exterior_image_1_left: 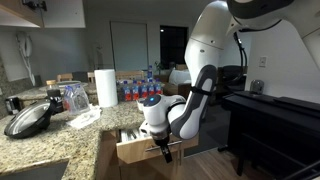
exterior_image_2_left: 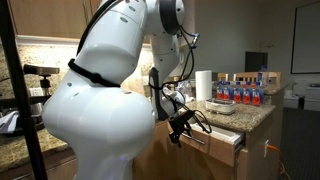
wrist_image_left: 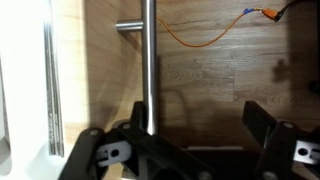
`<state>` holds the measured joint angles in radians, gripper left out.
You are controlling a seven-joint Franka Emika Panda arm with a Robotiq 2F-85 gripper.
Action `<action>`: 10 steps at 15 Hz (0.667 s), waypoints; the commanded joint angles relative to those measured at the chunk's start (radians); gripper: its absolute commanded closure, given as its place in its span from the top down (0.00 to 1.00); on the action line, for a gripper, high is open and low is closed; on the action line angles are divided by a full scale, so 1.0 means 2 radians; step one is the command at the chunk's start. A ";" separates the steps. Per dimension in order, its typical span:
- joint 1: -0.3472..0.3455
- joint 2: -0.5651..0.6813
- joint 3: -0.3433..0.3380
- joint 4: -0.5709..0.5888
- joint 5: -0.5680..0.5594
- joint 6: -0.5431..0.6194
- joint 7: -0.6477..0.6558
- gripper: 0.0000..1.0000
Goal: Open the drawer
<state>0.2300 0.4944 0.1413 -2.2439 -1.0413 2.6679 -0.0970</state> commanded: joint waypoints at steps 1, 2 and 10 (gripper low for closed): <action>0.013 0.004 0.015 -0.034 0.001 0.017 0.024 1.00; 0.015 0.003 0.015 -0.037 0.000 0.018 0.029 1.00; 0.043 0.004 0.014 -0.057 -0.029 0.020 0.098 1.00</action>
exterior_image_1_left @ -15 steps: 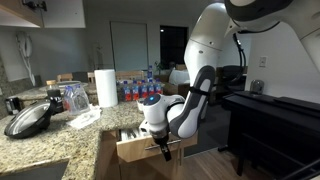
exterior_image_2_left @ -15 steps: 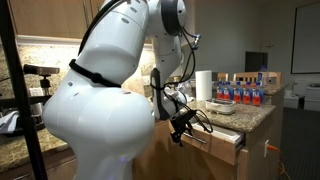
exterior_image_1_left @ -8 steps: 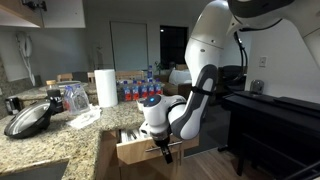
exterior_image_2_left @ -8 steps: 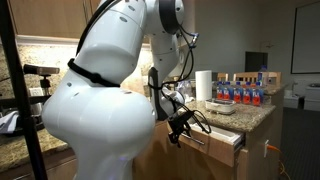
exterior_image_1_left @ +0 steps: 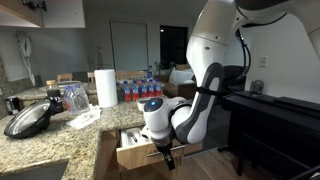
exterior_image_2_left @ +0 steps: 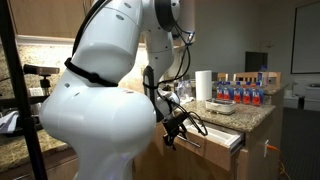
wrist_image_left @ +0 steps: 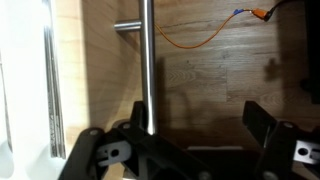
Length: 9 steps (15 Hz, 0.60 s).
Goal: Open the drawer
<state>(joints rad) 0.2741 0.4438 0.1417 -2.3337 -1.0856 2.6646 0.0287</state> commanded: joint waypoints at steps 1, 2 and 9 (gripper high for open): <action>0.024 0.030 0.015 -0.013 -0.011 0.020 0.044 1.00; 0.028 0.032 0.015 -0.012 -0.017 0.019 0.054 1.00; 0.042 0.042 0.027 -0.010 -0.038 0.001 0.104 1.00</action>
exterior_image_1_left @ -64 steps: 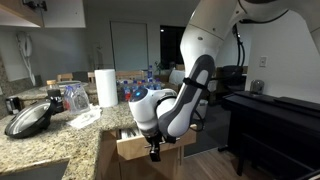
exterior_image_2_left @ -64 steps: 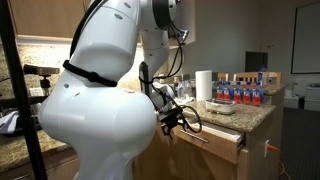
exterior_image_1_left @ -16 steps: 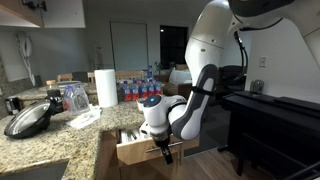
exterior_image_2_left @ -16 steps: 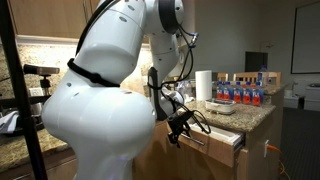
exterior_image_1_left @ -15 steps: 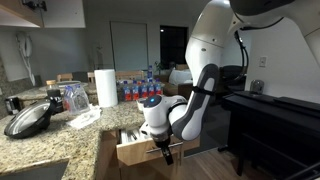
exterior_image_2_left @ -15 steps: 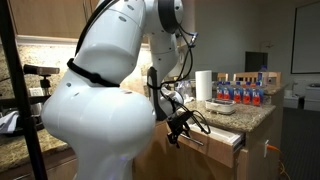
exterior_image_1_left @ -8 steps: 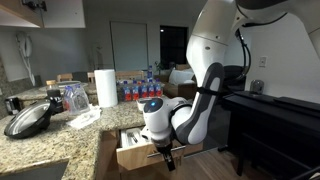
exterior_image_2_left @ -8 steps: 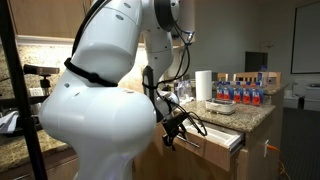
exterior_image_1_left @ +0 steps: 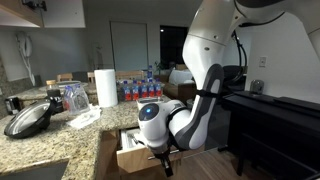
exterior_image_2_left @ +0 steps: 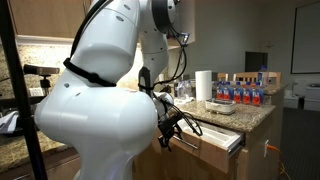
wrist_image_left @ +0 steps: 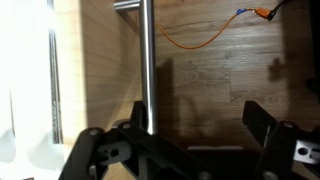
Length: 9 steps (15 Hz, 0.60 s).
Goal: Open the drawer
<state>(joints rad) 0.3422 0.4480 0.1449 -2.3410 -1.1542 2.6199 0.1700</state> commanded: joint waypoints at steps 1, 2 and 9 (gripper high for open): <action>0.008 0.039 0.027 -0.011 -0.006 0.024 0.040 1.00; 0.008 0.034 0.027 -0.018 -0.011 0.026 0.050 1.00; 0.007 0.030 0.039 -0.043 -0.097 0.037 0.155 1.00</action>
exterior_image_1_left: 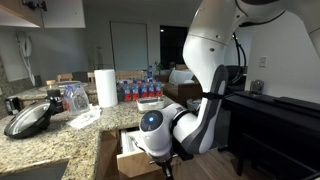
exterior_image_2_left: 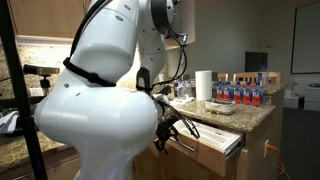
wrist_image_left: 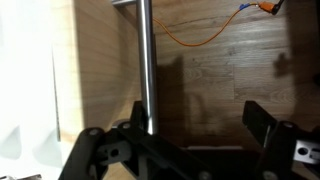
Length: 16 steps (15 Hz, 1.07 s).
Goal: Open the drawer
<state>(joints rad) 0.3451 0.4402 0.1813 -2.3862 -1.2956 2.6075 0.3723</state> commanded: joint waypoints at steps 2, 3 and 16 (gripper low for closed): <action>0.005 0.035 0.026 -0.024 -0.054 0.041 0.085 1.00; 0.004 0.036 0.029 -0.025 -0.066 0.039 0.100 1.00; -0.007 0.036 0.069 -0.051 -0.175 0.012 0.240 1.00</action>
<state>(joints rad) 0.3391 0.4352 0.2639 -2.4755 -1.6183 2.5796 0.7802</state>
